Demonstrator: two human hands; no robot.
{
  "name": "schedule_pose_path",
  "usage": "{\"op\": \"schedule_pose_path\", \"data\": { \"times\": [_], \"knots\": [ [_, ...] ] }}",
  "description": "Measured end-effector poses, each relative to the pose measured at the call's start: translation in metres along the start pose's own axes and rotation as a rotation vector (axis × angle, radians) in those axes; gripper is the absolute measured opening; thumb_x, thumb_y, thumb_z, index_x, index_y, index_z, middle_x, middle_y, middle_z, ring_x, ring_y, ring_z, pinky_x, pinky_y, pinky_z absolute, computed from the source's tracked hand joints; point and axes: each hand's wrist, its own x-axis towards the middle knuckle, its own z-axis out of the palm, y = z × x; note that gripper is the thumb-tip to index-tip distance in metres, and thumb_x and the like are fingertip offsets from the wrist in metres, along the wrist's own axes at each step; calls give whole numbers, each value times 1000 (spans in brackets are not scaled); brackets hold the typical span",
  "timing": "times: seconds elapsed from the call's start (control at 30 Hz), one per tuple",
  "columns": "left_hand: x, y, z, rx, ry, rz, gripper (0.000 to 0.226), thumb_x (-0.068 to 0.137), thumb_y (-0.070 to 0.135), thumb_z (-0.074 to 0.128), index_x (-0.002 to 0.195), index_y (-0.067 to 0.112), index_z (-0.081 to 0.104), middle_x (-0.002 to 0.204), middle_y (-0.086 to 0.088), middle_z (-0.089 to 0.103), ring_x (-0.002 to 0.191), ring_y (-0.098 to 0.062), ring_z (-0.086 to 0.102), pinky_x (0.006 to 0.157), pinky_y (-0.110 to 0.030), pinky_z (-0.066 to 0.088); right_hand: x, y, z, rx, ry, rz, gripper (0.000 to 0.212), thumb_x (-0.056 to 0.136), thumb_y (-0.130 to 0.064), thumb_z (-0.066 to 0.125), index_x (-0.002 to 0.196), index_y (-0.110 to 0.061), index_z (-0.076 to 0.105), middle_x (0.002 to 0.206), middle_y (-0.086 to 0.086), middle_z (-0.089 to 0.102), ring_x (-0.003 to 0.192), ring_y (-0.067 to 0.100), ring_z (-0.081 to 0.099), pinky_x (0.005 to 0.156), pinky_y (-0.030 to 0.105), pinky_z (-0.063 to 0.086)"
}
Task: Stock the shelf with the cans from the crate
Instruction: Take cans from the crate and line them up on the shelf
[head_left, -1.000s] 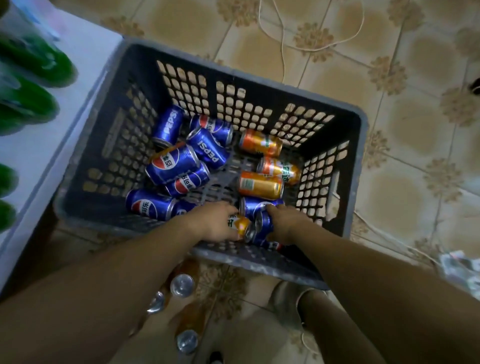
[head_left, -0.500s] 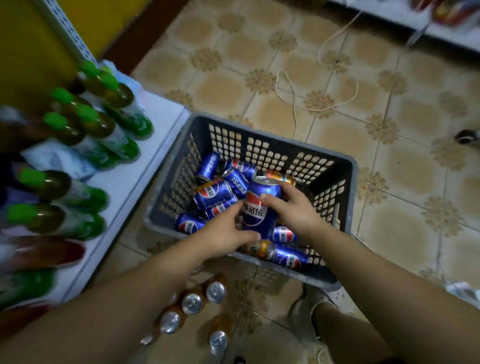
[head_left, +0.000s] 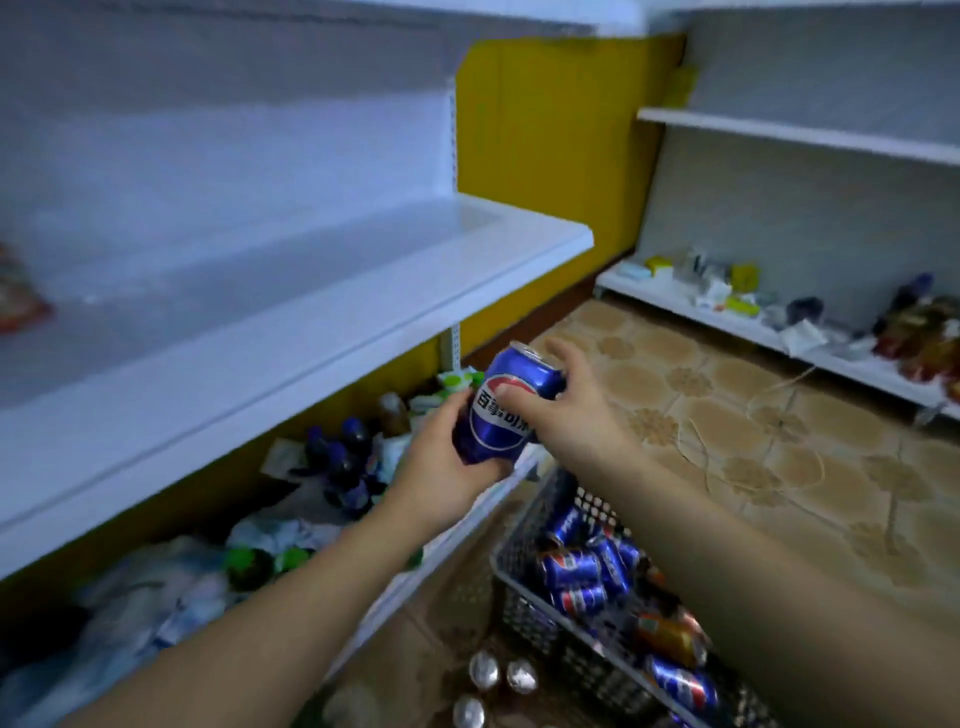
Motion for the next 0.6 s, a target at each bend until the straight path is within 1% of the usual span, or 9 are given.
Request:
{"op": "schedule_pose_path", "data": {
  "times": [0.03,0.1,0.13,0.2,0.27,0.33,0.43,0.5,0.6],
  "knots": [
    [-9,8,-22,38,53,29,61,69,3,80,105,41,49,102,18,61,88,12,60,72,-11,50,-4,-18,18,-38,-35,-45,82,77,-33,79,143,-28,31,125,-1,52,106,18,60,86,39,57],
    [-29,17,-64,110,118,55,60,69,11,83,105,44,48,106,13,64,95,2,62,79,-21,53,-12,-51,56,-131,-95,-135,81,77,-34,79,143,-24,32,123,-3,50,107,19,58,87,36,55],
    [-40,18,-87,141,137,39,59,70,14,82,109,42,47,108,14,63,98,-1,62,81,-20,52,-17,-66,76,-176,-118,-175,81,77,-35,79,143,-24,33,123,-4,49,107,18,57,87,34,53],
    [-65,18,-133,240,194,3,58,75,20,79,121,35,46,115,14,60,105,-3,59,82,-13,47,-30,-93,117,-232,-167,-259,79,76,-35,78,142,-25,34,119,-7,48,105,16,55,84,29,49],
    [-94,12,-182,448,264,-61,66,81,35,73,138,26,41,135,7,51,124,-12,50,95,-21,42,-43,-114,158,-247,-242,-320,77,77,-35,78,141,-25,35,117,-9,47,103,15,53,80,26,46],
    [-128,2,-231,618,318,-200,72,85,45,65,146,22,34,149,1,39,135,-17,39,105,-29,33,-54,-129,199,-251,-337,-334,77,79,-31,77,142,-25,33,118,-7,45,103,16,52,79,26,44],
    [-184,-22,-297,810,341,-442,68,90,53,54,146,19,35,152,-4,36,135,-21,38,108,-30,31,-72,-143,254,-266,-480,-357,79,78,-25,78,143,-24,33,124,-5,46,106,19,52,83,29,45],
    [-224,-39,-334,908,335,-596,71,91,60,44,148,20,31,156,-2,30,140,-21,32,113,-34,28,-84,-149,290,-273,-555,-367,77,78,-22,78,141,-24,35,121,-7,47,108,19,52,85,30,46],
    [-276,-56,-379,943,329,-784,74,90,68,34,151,28,22,161,3,15,146,-19,17,118,-42,17,-100,-153,338,-254,-628,-377,70,76,-16,79,134,-25,41,118,-6,52,111,21,54,90,35,49]
  ]
}}
